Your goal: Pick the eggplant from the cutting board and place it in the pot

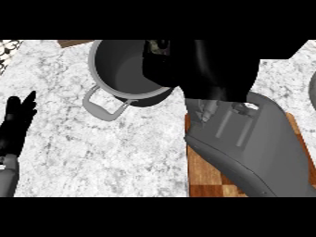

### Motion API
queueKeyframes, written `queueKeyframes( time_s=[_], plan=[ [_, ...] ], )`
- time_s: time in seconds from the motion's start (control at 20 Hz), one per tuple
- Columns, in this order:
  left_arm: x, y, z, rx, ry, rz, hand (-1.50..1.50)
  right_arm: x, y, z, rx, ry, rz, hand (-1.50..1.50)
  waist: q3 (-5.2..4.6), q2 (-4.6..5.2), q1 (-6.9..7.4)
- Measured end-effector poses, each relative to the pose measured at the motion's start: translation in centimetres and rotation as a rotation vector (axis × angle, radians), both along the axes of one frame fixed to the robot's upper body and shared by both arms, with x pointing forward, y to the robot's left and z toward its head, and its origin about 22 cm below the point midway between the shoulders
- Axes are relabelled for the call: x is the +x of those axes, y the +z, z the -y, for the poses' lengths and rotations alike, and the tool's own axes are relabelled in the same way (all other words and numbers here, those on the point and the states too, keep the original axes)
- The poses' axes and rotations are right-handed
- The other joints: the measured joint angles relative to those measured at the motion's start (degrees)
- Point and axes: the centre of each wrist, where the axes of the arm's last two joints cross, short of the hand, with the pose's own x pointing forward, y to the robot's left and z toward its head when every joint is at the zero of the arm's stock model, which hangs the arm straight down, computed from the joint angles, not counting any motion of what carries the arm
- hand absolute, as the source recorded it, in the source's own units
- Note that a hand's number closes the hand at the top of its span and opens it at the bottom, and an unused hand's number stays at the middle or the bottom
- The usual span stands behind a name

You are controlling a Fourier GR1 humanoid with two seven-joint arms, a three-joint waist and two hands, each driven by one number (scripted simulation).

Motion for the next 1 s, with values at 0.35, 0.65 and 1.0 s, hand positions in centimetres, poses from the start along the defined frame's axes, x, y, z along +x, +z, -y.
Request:
queueKeyframes(
  time_s=[0.35,0.65,1.0],
  plan=[
    [-0.1,-0.2,0.6,0.005,-0.010,0.003,0.00,5.3,-1.8,-2.6,-0.004,-0.002,-0.150,1.50,0.01,0.20,0.56],
    [0.0,-0.8,0.8,0.011,-0.023,0.006,0.00,8.8,-5.2,-3.3,0.071,-0.005,-0.294,-1.50,0.01,0.43,1.40],
    [-0.1,-0.8,1.3,0.008,-0.035,0.010,0.00,10.7,-8.9,-3.3,0.254,0.036,-0.331,-1.50,0.05,0.56,2.09]
  ],
)
